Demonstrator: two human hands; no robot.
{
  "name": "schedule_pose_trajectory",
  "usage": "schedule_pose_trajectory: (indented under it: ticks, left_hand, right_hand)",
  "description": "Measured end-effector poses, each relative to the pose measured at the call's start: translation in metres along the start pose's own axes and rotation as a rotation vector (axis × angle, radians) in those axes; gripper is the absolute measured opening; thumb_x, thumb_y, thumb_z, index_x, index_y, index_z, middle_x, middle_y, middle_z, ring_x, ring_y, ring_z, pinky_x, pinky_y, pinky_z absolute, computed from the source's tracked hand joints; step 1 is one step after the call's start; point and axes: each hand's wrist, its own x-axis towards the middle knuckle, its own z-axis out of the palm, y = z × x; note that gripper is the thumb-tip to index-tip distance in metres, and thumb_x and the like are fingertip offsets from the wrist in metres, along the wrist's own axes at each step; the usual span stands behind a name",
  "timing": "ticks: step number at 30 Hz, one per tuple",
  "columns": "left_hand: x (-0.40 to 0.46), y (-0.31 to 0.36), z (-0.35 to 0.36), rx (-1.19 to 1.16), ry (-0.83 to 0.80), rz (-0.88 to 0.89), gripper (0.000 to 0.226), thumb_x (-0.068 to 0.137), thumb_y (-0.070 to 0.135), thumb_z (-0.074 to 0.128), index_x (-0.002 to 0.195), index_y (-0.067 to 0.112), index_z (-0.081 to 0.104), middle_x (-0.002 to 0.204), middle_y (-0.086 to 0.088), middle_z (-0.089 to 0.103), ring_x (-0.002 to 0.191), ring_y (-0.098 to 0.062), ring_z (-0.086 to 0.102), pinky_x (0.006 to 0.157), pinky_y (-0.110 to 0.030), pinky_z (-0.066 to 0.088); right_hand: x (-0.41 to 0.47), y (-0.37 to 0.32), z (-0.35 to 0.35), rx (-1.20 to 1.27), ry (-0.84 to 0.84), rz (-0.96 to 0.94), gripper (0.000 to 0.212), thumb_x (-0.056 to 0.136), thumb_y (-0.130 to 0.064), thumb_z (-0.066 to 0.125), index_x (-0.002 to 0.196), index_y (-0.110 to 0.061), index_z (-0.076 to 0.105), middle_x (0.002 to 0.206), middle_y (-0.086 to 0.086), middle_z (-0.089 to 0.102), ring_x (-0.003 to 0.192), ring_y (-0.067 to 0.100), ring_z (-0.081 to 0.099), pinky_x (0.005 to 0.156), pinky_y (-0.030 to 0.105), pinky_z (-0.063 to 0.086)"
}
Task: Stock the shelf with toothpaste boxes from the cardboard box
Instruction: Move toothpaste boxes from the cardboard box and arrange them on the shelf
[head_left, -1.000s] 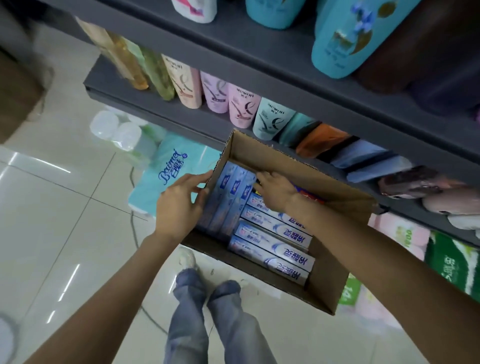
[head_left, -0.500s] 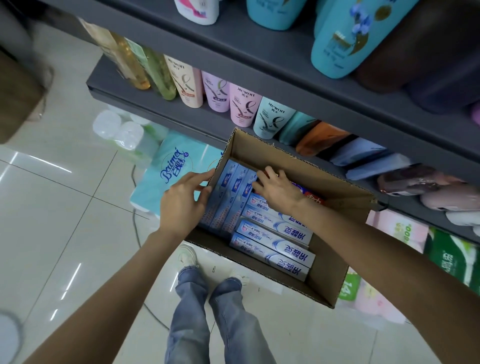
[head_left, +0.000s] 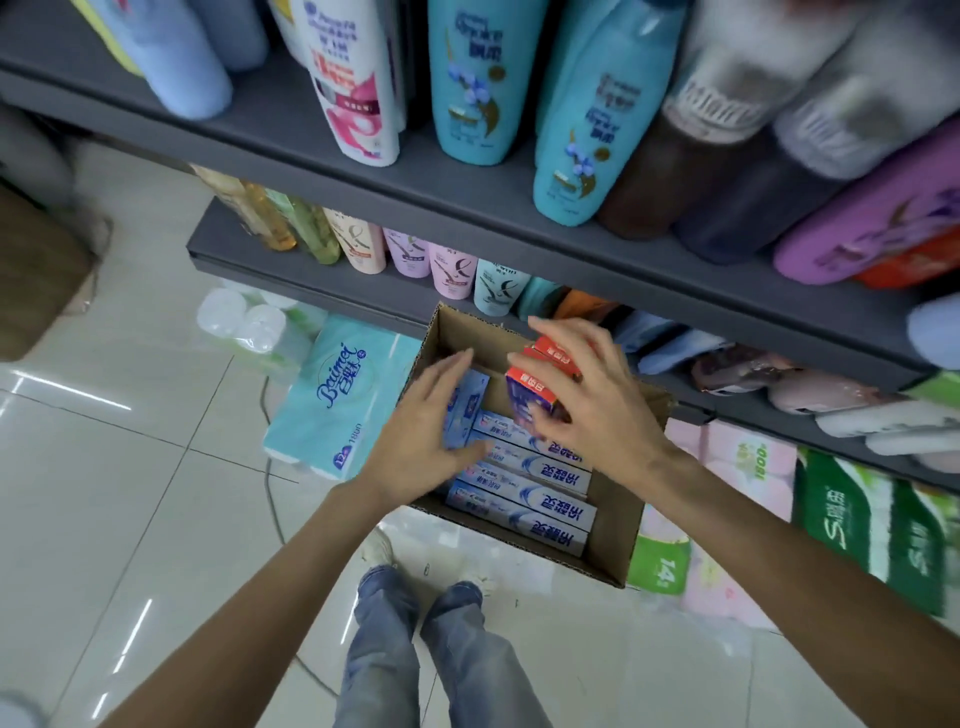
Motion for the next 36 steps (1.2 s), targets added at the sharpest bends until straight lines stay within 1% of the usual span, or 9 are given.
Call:
schedule_pose_trajectory:
  ticks: [3, 6, 9, 13, 16, 23, 28, 31, 36]
  left_hand:
    - [-0.007, 0.056, -0.005, -0.259, -0.105, 0.049, 0.109, 0.068, 0.033, 0.082, 0.149, 0.031, 0.01, 0.145, 0.006, 0.038, 0.132, -0.007, 0.038, 0.106, -0.029, 0.038]
    - [-0.01, 0.106, -0.025, -0.272, 0.004, 0.068, 0.109, 0.064, 0.036, 0.084, 0.14, 0.046, 0.008, 0.135, 0.014, 0.047, 0.118, -0.002, 0.051, 0.094, -0.024, 0.047]
    - [-0.014, 0.143, -0.047, -0.153, 0.134, 0.092, 0.096, 0.067, 0.036, 0.082, 0.14, 0.03, 0.02, 0.121, 0.008, 0.06, 0.104, -0.013, 0.06, 0.076, -0.023, 0.044]
    - [-0.024, 0.171, -0.079, -0.298, -0.021, 0.064, 0.075, 0.068, 0.034, 0.082, 0.125, 0.022, 0.036, 0.116, 0.005, 0.064, 0.099, -0.008, 0.064, 0.086, -0.032, 0.052]
    - [-0.032, 0.186, -0.103, -0.531, -0.109, -0.023, 0.056, 0.074, 0.02, 0.077, 0.117, 0.022, 0.042, 0.105, 0.004, 0.067, 0.083, -0.001, 0.067, 0.073, -0.02, 0.054]
    - [-0.037, 0.217, -0.149, -0.643, -0.325, -0.07, 0.086, 0.063, 0.031, 0.083, 0.127, 0.022, 0.026, 0.103, -0.004, 0.067, 0.085, -0.019, 0.069, 0.083, -0.036, 0.054]
    - [-0.035, 0.241, -0.17, -0.696, -0.454, -0.035, 0.071, 0.062, 0.033, 0.081, 0.121, 0.017, 0.046, 0.09, -0.003, 0.072, 0.072, -0.015, 0.071, 0.066, -0.028, 0.055]
    - [-0.035, 0.255, -0.171, -0.679, -0.49, 0.026, 0.05, 0.067, 0.029, 0.078, 0.108, 0.02, 0.051, 0.08, 0.001, 0.073, 0.068, -0.012, 0.07, 0.061, -0.023, 0.055]
    - [-0.034, 0.277, -0.165, -0.618, -0.495, 0.041, 0.058, 0.07, 0.031, 0.077, 0.118, 0.015, 0.048, 0.083, -0.002, 0.074, 0.071, -0.015, 0.071, 0.061, -0.024, 0.055]
  right_hand:
    - [0.021, -0.024, -0.065, 0.242, 0.141, 0.236, 0.051, 0.071, -0.02, 0.074, 0.12, -0.017, 0.062, 0.138, 0.01, 0.042, 0.12, 0.026, 0.041, 0.102, 0.036, 0.038]
    - [0.04, -0.045, -0.119, 0.382, 0.259, 0.388, 0.05, 0.068, -0.026, 0.07, 0.117, -0.019, 0.065, 0.133, 0.007, 0.044, 0.11, 0.022, 0.052, 0.102, 0.037, 0.041]
    - [0.05, -0.067, -0.16, 0.425, 0.333, 0.477, 0.05, 0.066, -0.03, 0.07, 0.116, -0.021, 0.066, 0.129, 0.006, 0.045, 0.108, 0.019, 0.055, 0.102, 0.036, 0.042]
    - [0.042, -0.084, -0.193, 0.589, 0.37, 0.572, 0.061, 0.077, -0.031, 0.075, 0.132, -0.022, 0.05, 0.13, 0.001, 0.041, 0.119, 0.01, 0.046, 0.099, 0.026, 0.044]
    - [0.023, -0.099, -0.203, 0.833, 0.324, 0.731, 0.071, 0.079, -0.023, 0.073, 0.14, -0.021, 0.035, 0.128, 0.002, 0.046, 0.109, 0.013, 0.054, 0.087, 0.024, 0.047]
    - [0.002, -0.131, -0.224, 1.057, 0.239, 0.702, 0.072, 0.085, -0.02, 0.065, 0.144, -0.031, 0.024, 0.13, 0.002, 0.051, 0.114, 0.013, 0.057, 0.093, 0.032, 0.051]
    - [0.005, -0.116, -0.266, 0.219, 0.309, 0.381, 0.055, 0.088, -0.02, 0.051, 0.14, -0.027, 0.035, 0.143, 0.004, 0.032, 0.134, 0.014, 0.028, 0.11, 0.028, 0.031]
    - [0.008, -0.103, -0.281, -0.344, 0.207, 0.093, 0.067, 0.077, -0.02, 0.068, 0.137, -0.022, 0.038, 0.146, 0.013, 0.031, 0.135, 0.028, 0.027, 0.11, 0.041, 0.027]
    - [0.017, -0.089, -0.299, -0.591, 0.276, -0.215, 0.058, 0.072, -0.032, 0.078, 0.115, -0.01, 0.046, 0.131, 0.015, 0.056, 0.126, 0.026, 0.041, 0.108, 0.04, 0.029]
